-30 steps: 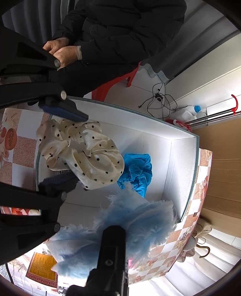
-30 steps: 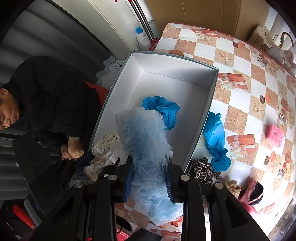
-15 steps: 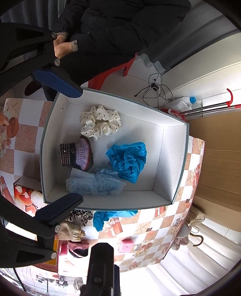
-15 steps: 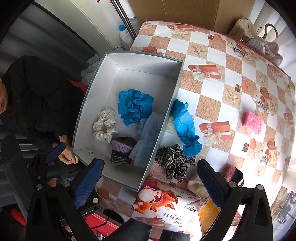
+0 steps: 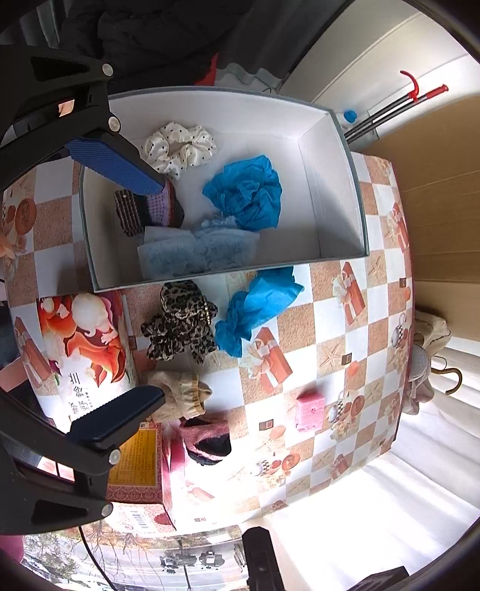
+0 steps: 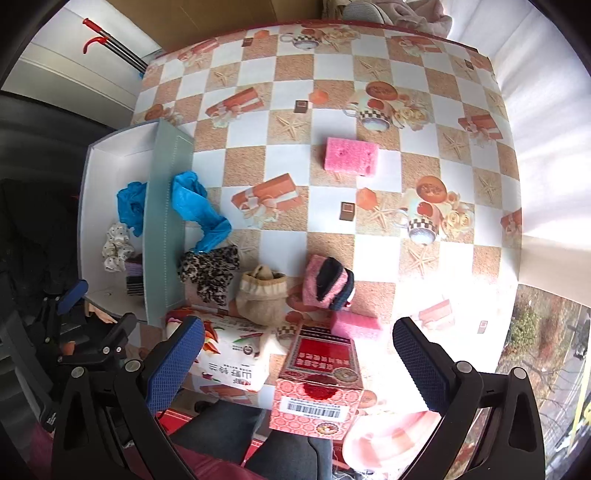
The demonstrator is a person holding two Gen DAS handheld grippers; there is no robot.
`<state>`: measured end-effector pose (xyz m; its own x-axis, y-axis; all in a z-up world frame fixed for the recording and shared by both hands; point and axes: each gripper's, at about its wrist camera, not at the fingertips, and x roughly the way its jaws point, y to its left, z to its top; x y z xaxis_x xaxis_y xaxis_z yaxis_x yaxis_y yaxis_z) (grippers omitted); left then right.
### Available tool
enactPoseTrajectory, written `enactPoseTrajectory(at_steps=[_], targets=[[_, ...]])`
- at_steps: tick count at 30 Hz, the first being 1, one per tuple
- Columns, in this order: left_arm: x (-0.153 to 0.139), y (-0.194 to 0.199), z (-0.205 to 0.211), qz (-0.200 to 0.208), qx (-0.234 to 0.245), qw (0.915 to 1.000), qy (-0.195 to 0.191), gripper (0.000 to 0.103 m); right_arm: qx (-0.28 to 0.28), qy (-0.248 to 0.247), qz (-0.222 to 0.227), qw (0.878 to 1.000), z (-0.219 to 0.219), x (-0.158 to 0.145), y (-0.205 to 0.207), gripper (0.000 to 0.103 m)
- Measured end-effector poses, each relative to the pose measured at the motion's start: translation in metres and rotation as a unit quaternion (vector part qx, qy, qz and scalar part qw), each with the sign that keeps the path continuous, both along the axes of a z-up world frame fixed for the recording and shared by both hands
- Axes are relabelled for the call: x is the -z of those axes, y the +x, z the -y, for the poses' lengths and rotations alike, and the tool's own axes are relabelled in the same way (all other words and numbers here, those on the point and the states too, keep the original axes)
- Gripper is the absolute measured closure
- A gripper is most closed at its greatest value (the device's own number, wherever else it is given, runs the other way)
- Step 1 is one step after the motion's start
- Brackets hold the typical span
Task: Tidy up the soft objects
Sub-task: 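Grasp the pink-and-black knit item with the right tool while the left tool reaches toward the blue glove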
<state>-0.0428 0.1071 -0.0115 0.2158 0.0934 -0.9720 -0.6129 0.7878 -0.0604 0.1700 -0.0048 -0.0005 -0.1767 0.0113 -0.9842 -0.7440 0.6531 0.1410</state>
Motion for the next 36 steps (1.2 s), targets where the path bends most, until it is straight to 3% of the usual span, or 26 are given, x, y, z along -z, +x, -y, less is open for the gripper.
enactPoseTrajectory(at_steps=[5, 8, 11, 18, 21, 26, 29, 33, 36], targets=[[0.011, 0.024, 0.014, -0.021, 0.012, 0.9996, -0.015, 0.0, 0.019, -0.037, -0.062, 0.997, 0.025, 0.069, 0.026, 0.0], [0.023, 0.041, 0.013, -0.031, 0.005, 0.9989, -0.035, 0.0, 0.006, -0.047, -0.102, 0.994, 0.022, 0.105, 0.028, 0.0], [0.041, 0.063, 0.009, -0.052, -0.002, 0.9977, -0.044, 0.0, -0.019, -0.057, -0.115, 0.992, 0.012, 0.129, 0.026, 0.0], [0.094, 0.115, -0.008, -0.115, -0.036, 0.9917, -0.046, 0.0, -0.106, -0.088, -0.12, 0.983, -0.012, 0.169, 0.012, 0.0], [0.119, 0.127, -0.016, -0.146, -0.055, 0.9865, -0.05, 0.0, -0.146, -0.103, -0.09, 0.98, -0.015, 0.18, 0.004, 0.0], [0.146, 0.146, -0.02, -0.188, -0.052, 0.9805, -0.024, 0.0, -0.145, -0.105, -0.062, 0.982, -0.004, 0.19, 0.005, 0.0], [0.151, 0.161, -0.017, -0.163, -0.041, 0.9835, -0.068, 0.0, -0.125, -0.1, -0.047, 0.986, 0.011, 0.193, 0.014, 0.0], [0.158, 0.185, 0.001, -0.148, 0.006, 0.9851, -0.087, 0.0, -0.079, -0.102, -0.042, 0.991, 0.038, 0.198, 0.036, 0.0], [0.141, 0.199, 0.023, -0.112, 0.05, 0.9891, -0.082, 0.0, -0.04, -0.11, -0.011, 0.993, 0.063, 0.195, 0.06, 0.0]])
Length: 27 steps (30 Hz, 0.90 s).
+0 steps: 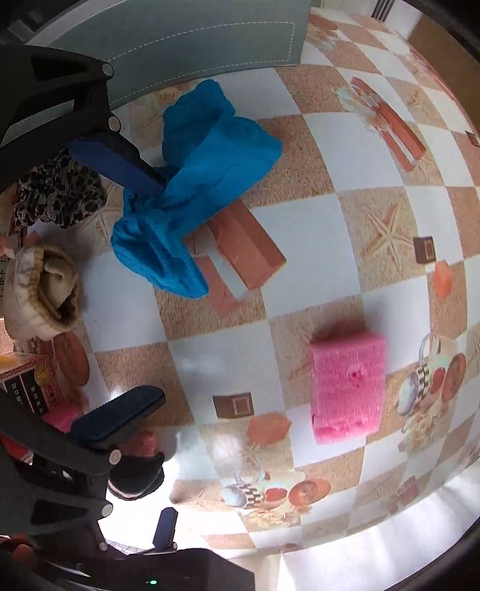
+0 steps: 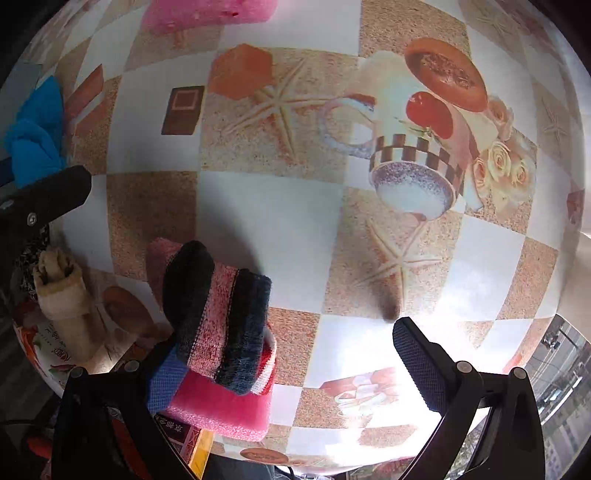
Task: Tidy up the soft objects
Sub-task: 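Grasp the pink-and-black knit item with the right tool while the left tool reaches toward the blue glove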
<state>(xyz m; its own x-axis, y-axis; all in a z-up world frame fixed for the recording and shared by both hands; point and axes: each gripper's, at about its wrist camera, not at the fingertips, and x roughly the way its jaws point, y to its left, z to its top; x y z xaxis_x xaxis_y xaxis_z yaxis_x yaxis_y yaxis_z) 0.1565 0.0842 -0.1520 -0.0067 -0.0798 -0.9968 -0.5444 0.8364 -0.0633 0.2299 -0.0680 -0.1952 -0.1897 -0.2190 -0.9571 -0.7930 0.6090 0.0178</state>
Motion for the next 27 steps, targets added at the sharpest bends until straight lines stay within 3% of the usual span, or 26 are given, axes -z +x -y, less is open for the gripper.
enactPoseTrajectory(at_steps=[2, 5, 8, 12, 17, 22, 27], targets=[[-0.023, -0.001, 0.008, 0.024, 0.015, 0.9991, 0.03, 0.0, 0.037, 0.004, 0.016, 0.999, 0.019, -0.007, 0.017, 0.0], [-0.053, -0.019, 0.0, 0.048, 0.004, 0.9966, 0.067, 0.0, 0.093, 0.066, -0.01, 0.993, 0.041, -0.028, 0.032, 0.0], [-0.06, -0.035, -0.021, 0.044, -0.015, 0.9958, 0.079, 0.0, 0.116, 0.108, -0.024, 0.987, 0.051, -0.041, 0.033, 0.0], [-0.041, -0.024, -0.036, 0.011, -0.034, 0.9961, 0.081, 0.0, 0.125, 0.124, -0.018, 0.984, 0.047, -0.039, 0.033, 0.0], [-0.001, -0.014, -0.036, -0.022, -0.034, 0.9962, 0.077, 0.0, 0.1, 0.107, -0.006, 0.989, 0.022, -0.022, 0.013, 0.0], [0.023, -0.014, -0.037, -0.036, -0.041, 0.9959, 0.071, 0.0, 0.063, 0.071, 0.028, 0.995, 0.015, 0.002, -0.008, 0.0], [0.027, -0.013, -0.037, -0.034, -0.031, 0.9956, 0.082, 0.0, 0.052, 0.065, 0.048, 0.995, 0.017, 0.007, -0.019, 0.0]])
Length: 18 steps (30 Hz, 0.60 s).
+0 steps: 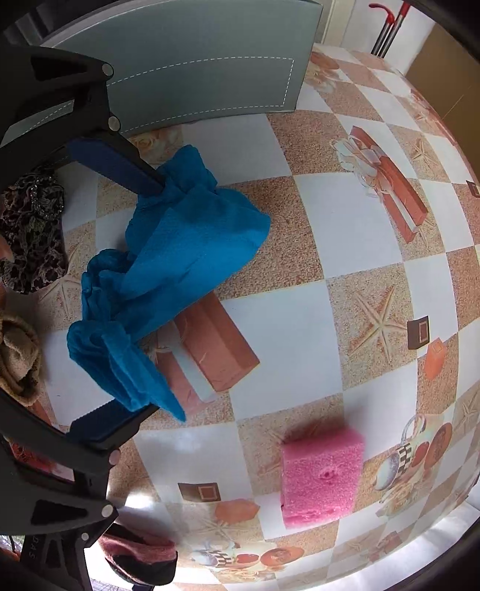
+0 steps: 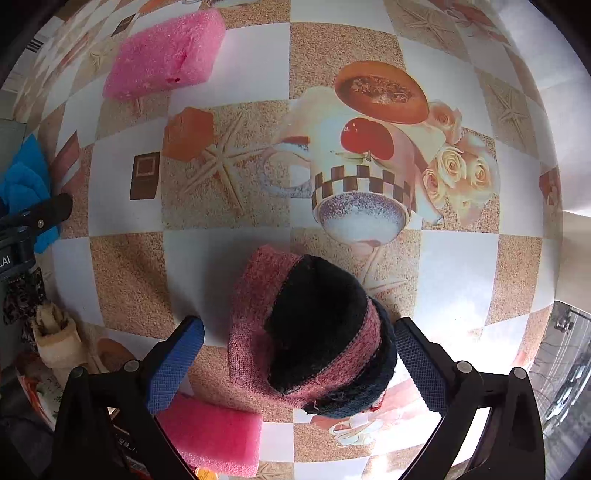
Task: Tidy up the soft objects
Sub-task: 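Grasp the pink-and-black knit item with the right tool while the left tool reaches toward the blue glove, then grasp the blue glove with the left tool while the right tool lifts the knit item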
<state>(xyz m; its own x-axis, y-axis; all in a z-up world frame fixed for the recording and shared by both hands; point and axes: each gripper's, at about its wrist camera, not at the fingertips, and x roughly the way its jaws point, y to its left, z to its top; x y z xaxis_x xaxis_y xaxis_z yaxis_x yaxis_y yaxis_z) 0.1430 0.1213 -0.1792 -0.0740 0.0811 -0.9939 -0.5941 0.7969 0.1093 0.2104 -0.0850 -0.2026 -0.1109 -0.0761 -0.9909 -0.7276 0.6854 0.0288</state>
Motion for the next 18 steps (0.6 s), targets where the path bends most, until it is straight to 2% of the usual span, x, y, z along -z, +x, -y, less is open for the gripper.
enactPoseTrajectory(at_steps=[7, 9, 12, 13, 14, 15, 16, 17, 18], targets=[[0.001, -0.011, -0.004, 0.023, -0.012, 0.9996, 0.005, 0.0, 0.006, 0.006, 0.002, 1.0, 0.003, 0.002, 0.006, 0.0], [0.001, -0.012, -0.004, 0.012, -0.013, 0.9998, 0.0, 0.0, 0.004, 0.005, 0.0, 1.0, -0.003, -0.003, 0.023, 0.0], [-0.001, -0.004, -0.003, -0.002, -0.008, 1.0, 0.003, 0.003, 0.012, 0.004, -0.003, 1.0, -0.017, -0.004, 0.016, 0.001], [-0.004, 0.0, -0.001, 0.0, -0.001, 1.0, 0.008, 0.01, 0.018, 0.007, 0.0, 1.0, -0.015, -0.01, 0.019, 0.004], [-0.007, 0.001, 0.001, 0.003, 0.005, 0.9999, 0.009, 0.023, 0.019, 0.01, 0.009, 1.0, -0.012, -0.015, 0.02, 0.016], [-0.01, 0.001, 0.003, 0.01, 0.009, 0.9999, -0.001, 0.035, 0.016, 0.016, 0.017, 1.0, -0.01, -0.02, 0.021, 0.033], [-0.013, 0.002, 0.005, 0.016, 0.009, 0.9997, -0.017, 0.063, 0.012, 0.024, 0.023, 0.999, -0.008, -0.025, 0.021, 0.043], [-0.014, 0.003, 0.005, 0.011, 0.01, 0.9997, -0.018, 0.08, 0.011, 0.035, 0.015, 0.999, -0.005, -0.027, 0.022, 0.058], [-0.015, 0.003, 0.007, 0.003, 0.015, 0.9998, -0.009, 0.084, 0.02, 0.045, 0.002, 0.999, -0.001, -0.028, 0.024, 0.06]])
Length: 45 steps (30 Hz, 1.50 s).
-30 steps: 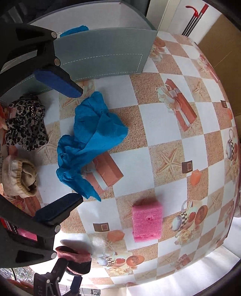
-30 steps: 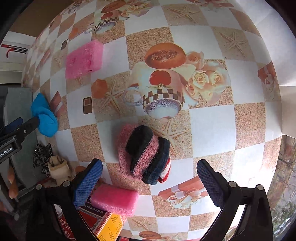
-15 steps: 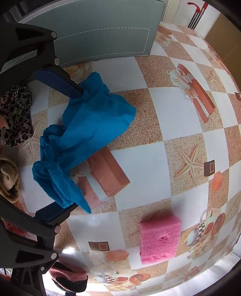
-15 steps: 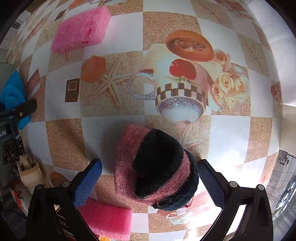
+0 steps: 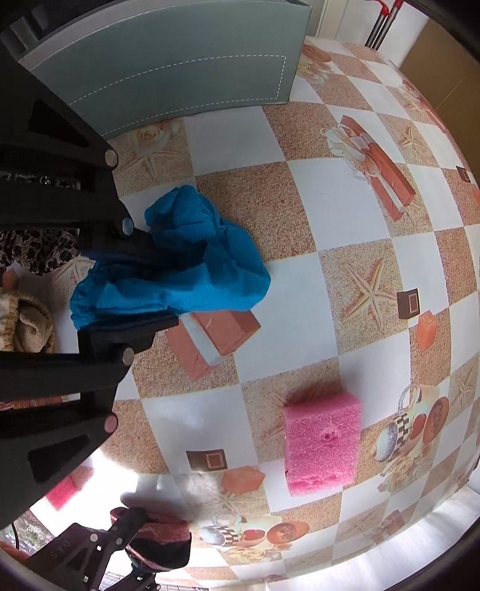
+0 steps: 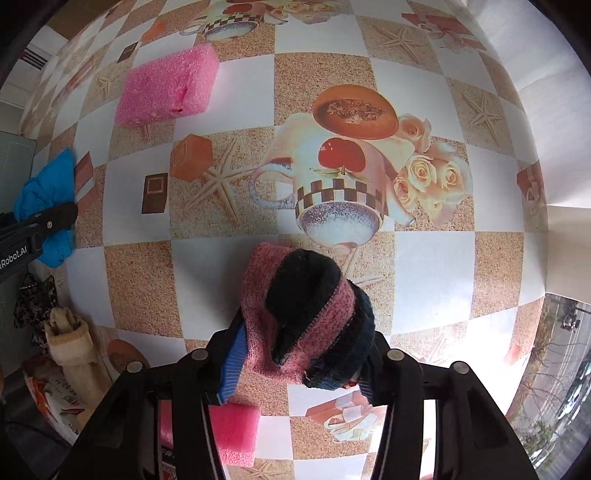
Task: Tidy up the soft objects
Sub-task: 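Grasp the blue glove with the left tool while the right tool lifts the knit item, then carry the blue glove and knit item with both tools over the white box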
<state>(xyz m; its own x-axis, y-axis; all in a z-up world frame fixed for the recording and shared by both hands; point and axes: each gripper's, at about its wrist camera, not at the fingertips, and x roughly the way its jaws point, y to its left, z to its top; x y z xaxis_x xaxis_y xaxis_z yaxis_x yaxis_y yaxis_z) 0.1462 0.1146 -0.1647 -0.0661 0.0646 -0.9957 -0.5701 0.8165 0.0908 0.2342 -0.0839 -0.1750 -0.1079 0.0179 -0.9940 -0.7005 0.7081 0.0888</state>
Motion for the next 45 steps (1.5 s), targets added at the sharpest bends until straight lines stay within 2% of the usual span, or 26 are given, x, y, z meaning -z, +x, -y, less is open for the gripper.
enactPoseTrajectory(at_steps=[4, 13, 17, 24, 29, 35, 41, 45], targets=[[-0.017, -0.009, 0.005, 0.017, 0.006, 0.9998, 0.007, 0.086, 0.038, 0.027, -0.009, 0.999, 0.025, -0.013, 0.011, 0.06], [-0.077, -0.047, 0.043, 0.06, 0.07, 0.995, 0.039, 0.086, 0.069, 0.046, -0.008, 0.996, 0.089, -0.054, -0.001, 0.06], [-0.095, -0.072, 0.068, 0.067, 0.089, 0.9931, 0.037, 0.086, 0.083, 0.05, -0.01, 0.995, 0.115, -0.07, -0.021, 0.06], [-0.106, -0.118, 0.107, 0.071, 0.111, 0.9912, 0.013, 0.086, 0.084, 0.035, -0.014, 0.996, 0.14, -0.091, -0.08, 0.06], [-0.118, -0.147, 0.127, 0.082, 0.129, 0.9881, 0.013, 0.086, 0.089, 0.028, -0.026, 0.995, 0.141, -0.089, -0.118, 0.06], [-0.126, -0.169, 0.133, 0.095, 0.137, 0.9859, 0.014, 0.086, 0.067, 0.022, -0.035, 0.997, 0.132, -0.09, -0.158, 0.06], [-0.132, -0.194, 0.126, 0.105, 0.118, 0.9872, 0.02, 0.086, 0.008, 0.031, -0.045, 0.998, 0.109, -0.097, -0.195, 0.06], [-0.136, -0.212, 0.116, 0.109, 0.099, 0.9887, 0.029, 0.086, -0.047, 0.037, -0.033, 0.998, 0.084, -0.107, -0.217, 0.06]])
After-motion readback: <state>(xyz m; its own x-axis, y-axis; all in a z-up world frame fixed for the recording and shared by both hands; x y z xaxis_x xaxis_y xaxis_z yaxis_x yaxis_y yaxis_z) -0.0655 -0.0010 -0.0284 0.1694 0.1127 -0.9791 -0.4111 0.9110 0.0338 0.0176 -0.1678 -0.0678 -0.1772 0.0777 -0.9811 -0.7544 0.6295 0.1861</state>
